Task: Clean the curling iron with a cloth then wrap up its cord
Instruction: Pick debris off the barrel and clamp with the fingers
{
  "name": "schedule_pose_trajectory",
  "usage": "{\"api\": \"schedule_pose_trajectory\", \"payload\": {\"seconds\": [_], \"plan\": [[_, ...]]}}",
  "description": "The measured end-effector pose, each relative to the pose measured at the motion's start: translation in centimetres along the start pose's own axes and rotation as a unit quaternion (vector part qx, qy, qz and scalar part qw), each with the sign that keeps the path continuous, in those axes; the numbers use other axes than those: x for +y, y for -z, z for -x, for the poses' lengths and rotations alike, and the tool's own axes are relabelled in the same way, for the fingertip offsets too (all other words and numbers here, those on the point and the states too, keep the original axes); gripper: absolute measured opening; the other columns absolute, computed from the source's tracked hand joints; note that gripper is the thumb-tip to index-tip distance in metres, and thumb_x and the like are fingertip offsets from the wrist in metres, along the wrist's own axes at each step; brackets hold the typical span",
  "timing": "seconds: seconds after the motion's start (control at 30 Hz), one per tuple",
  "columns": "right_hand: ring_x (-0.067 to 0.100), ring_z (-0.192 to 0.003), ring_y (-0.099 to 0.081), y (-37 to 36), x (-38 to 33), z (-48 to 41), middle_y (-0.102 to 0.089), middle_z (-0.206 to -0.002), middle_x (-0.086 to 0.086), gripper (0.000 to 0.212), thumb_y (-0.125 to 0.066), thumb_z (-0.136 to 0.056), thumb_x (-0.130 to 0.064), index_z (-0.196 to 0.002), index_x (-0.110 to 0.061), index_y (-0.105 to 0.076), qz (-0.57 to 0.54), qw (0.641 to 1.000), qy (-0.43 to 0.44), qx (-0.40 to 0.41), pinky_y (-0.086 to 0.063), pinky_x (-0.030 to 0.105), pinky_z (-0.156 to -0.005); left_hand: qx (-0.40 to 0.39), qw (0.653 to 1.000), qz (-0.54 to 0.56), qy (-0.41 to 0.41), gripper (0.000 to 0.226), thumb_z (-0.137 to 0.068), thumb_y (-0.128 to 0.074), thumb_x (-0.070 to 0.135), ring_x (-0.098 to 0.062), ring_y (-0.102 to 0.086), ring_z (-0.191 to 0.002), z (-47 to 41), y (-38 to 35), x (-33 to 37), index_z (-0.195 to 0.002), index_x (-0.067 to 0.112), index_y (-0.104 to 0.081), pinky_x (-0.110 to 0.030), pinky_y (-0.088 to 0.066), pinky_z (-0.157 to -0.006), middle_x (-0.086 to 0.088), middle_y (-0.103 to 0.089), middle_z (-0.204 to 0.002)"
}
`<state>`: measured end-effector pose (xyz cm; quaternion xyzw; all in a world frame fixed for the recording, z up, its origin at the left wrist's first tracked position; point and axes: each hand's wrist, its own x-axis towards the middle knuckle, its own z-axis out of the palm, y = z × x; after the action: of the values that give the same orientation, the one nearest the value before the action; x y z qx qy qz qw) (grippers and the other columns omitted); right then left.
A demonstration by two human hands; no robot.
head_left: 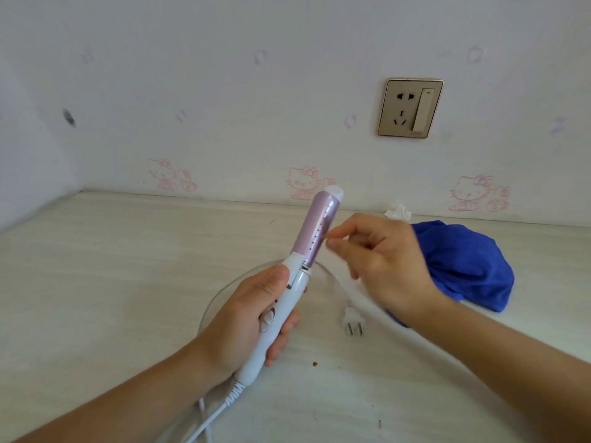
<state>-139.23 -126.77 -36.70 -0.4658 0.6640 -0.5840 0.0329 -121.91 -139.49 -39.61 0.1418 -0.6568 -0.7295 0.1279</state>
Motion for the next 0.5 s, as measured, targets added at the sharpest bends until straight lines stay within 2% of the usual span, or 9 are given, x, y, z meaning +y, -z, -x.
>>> {"api": "schedule_pose_trajectory", "payload": {"seconds": [0.1, 0.23, 0.3, 0.43, 0.5], "plan": [[0.011, -0.042, -0.048, 1.4, -0.1, -1.2, -0.056, -0.046, 0.004, 0.019, -0.073, -0.092, -0.004, -0.080, -0.019, -0.075, -0.020, 0.999, -0.003, 0.049, -0.042, 0.023, -0.048, -0.021, 1.000, 0.006, -0.001, 0.059, -0.091, -0.046, 0.057, -0.019, -0.041, -0.036, 0.1, -0.1, -0.1, -0.104, 0.001, -0.063, -0.022, -0.036, -0.038, -0.011, -0.053, -0.064], [0.033, -0.042, -0.045, -1.2, -0.3, 1.4, -0.056, -0.049, 0.014, 0.021, -0.074, -0.090, -0.003, -0.078, -0.020, -0.074, -0.031, 0.999, 0.002, -0.010, -0.036, 0.036, -0.044, -0.029, 0.999, 0.041, 0.021, 0.065, -0.090, -0.042, 0.061, -0.019, -0.043, -0.034, 0.1, 0.3, 0.2, -0.104, 0.002, -0.066, -0.022, -0.037, -0.037, -0.013, -0.051, -0.064], [0.038, -0.045, -0.048, -1.3, -0.4, 1.3, -0.057, -0.051, 0.015, 0.023, -0.074, -0.090, -0.003, -0.077, -0.022, -0.073, -0.022, 1.000, 0.013, -0.008, -0.036, 0.038, -0.045, -0.038, 0.998, 0.052, 0.024, 0.066, -0.091, -0.041, 0.061, -0.019, -0.042, -0.034, 0.0, 0.4, 0.4, -0.104, 0.002, -0.066, -0.023, -0.036, -0.038, -0.014, -0.048, -0.064], [0.021, -0.044, -0.051, 0.7, 0.0, -0.8, -0.055, -0.046, -0.001, 0.019, -0.073, -0.092, -0.004, -0.081, -0.019, -0.074, -0.013, 0.998, -0.002, 0.058, -0.042, 0.031, -0.050, -0.056, 0.996, 0.050, 0.044, 0.067, -0.090, -0.039, 0.063, -0.018, -0.042, -0.033, 0.1, 0.3, 0.4, -0.104, 0.004, -0.068, -0.022, -0.036, -0.037, -0.013, -0.048, -0.064], [0.025, -0.043, -0.049, 0.3, 0.2, -0.2, -0.056, -0.046, 0.001, 0.017, -0.073, -0.091, -0.006, -0.080, -0.019, -0.074, -0.012, 0.999, 0.005, 0.050, -0.041, 0.032, -0.048, -0.056, 0.996, 0.051, 0.045, 0.067, -0.090, -0.039, 0.063, -0.018, -0.042, -0.033, 0.1, 0.3, 0.4, -0.104, 0.004, -0.068, -0.022, -0.036, -0.037, -0.013, -0.047, -0.064]]}}
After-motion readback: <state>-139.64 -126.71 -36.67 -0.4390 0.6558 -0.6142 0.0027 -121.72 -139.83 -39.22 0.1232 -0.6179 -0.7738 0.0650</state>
